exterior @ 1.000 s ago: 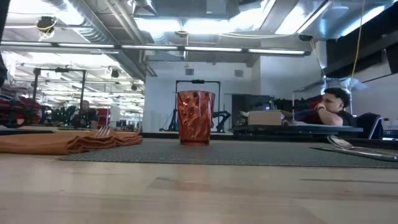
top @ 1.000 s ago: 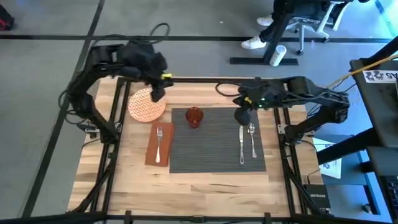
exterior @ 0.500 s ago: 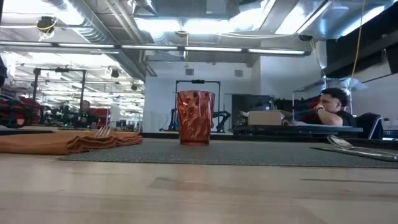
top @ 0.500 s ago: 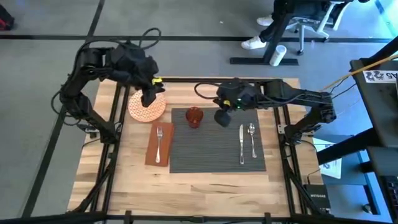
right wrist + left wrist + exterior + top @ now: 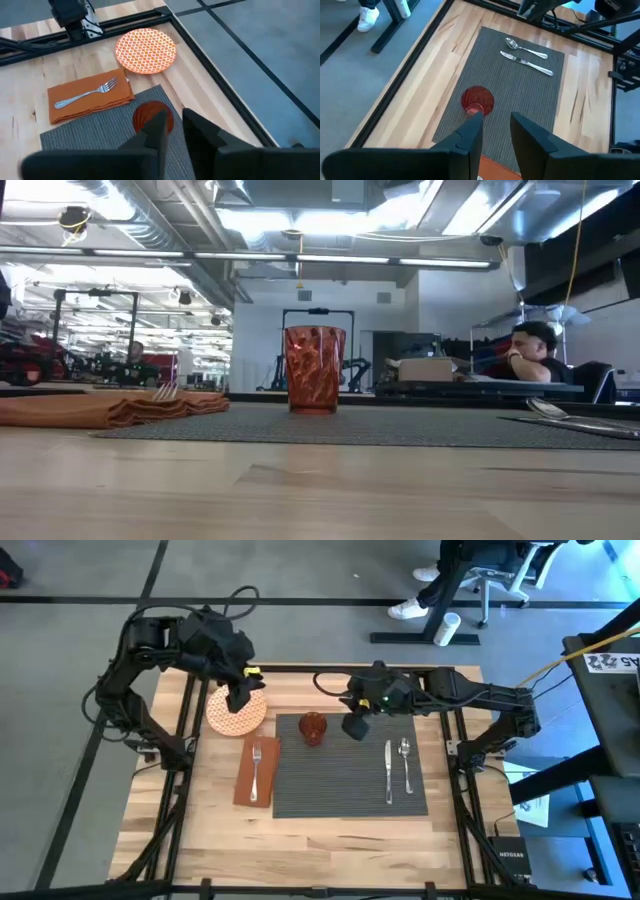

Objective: Set table place
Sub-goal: Move the orange glass to the top right of the table

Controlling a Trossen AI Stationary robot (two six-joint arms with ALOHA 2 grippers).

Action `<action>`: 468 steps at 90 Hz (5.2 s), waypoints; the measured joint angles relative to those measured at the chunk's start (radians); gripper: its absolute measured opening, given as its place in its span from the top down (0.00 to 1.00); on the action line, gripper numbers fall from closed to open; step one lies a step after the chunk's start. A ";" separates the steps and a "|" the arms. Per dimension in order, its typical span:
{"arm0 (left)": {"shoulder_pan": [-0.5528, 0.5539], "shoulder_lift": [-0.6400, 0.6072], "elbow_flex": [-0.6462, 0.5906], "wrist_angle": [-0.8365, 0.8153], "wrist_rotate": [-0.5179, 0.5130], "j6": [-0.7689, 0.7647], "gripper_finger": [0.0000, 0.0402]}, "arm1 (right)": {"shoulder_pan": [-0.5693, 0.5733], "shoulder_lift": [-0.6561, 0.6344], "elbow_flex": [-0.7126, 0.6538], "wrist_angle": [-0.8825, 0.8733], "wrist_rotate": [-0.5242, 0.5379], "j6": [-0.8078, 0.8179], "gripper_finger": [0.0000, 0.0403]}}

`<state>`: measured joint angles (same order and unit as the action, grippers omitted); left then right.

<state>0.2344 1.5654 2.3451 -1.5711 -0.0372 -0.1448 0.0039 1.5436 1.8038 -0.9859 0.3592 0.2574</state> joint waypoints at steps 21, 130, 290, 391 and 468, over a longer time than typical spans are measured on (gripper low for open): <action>0.000 0.000 0.000 0.000 0.000 0.002 0.80 | -0.073 0.030 0.001 -0.010 -0.127 0.125 0.74; -0.001 0.001 0.000 0.000 0.000 0.021 0.80 | -0.181 0.455 -0.001 -0.005 -0.315 0.210 0.74; -0.077 -0.004 -0.083 0.000 0.000 0.015 0.80 | -0.223 0.488 0.048 -0.105 -0.461 0.184 0.91; -0.080 -0.004 -0.083 0.000 0.000 -0.031 0.80 | -0.273 0.603 0.072 -0.077 -0.466 0.156 0.98; -0.098 -0.004 -0.083 0.000 0.000 -0.031 0.80 | -0.619 0.278 0.073 -0.378 -0.367 0.003 1.00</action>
<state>0.1363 1.5616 2.2623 -1.5707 -0.0376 -0.1761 -0.6151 1.8220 1.8767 -1.3639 -0.0073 0.2606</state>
